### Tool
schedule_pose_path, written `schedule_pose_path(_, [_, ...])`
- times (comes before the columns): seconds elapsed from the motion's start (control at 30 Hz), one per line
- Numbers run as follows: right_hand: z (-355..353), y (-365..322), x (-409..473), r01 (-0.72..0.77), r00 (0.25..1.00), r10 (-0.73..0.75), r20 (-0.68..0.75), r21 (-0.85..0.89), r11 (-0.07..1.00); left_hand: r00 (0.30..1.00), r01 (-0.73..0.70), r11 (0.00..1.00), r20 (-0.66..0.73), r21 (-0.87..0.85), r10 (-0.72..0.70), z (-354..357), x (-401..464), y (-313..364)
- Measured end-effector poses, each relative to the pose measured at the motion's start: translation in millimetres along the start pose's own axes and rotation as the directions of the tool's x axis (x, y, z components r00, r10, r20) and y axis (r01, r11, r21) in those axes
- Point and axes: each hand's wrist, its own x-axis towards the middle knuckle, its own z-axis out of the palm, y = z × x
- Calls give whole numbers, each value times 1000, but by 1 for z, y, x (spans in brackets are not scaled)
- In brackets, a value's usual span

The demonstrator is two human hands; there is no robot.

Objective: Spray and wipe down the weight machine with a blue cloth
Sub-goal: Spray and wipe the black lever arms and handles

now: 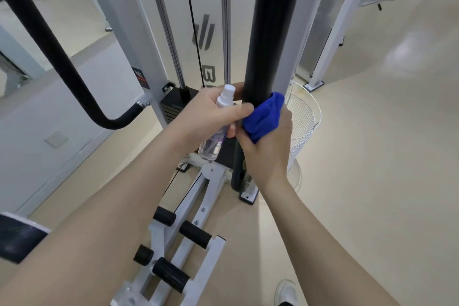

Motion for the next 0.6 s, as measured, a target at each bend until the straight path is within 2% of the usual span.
schedule_pose_path(0.07, [12, 16, -14, -73, 996, 73, 47, 7, 997, 1000, 25, 999, -4, 44, -25, -3, 1, 1])
schedule_pose_path(0.13, [21, 47, -44, -234, 959, 242, 148, -72, 970, 998, 42, 998, -38, 54, -40, -2, 2, 0])
schedule_pose_path(0.23, [20, 77, -81, -377, 856, 394, 335, -117, 919, 995, 80, 992, -48, -98, -85, 6, -1, -10])
schedule_pose_path(0.27, [17, 75, -80, -399, 842, 401, 360, -84, 913, 994, 89, 984, -52, -155, -98, 8, -1, -13])
schedule_pose_path(0.33, [10, 62, -61, -371, 871, 345, 349, 10, 929, 992, 85, 975, -72, -205, -102, 8, 0, -18])
schedule_pose_path(0.4, [-1, 36, -31, -287, 925, 234, 298, 148, 946, 994, 61, 979, -80, -196, -78, 7, 2, -19])
schedule_pose_path(0.47, [-7, 28, -21, -249, 935, 170, 311, 236, 939, 993, 44, 990, -103, -130, -58, 7, 0, -20])
schedule_pose_path(0.53, [-3, 41, -34, -242, 899, 178, 399, 116, 963, 986, 34, 999, -164, -43, -41, 8, -1, -18])
schedule_pose_path(0.6, [2, 56, -59, -314, 831, 258, 494, 34, 949, 981, 40, 999, -188, 0, -39, 8, -1, -16])
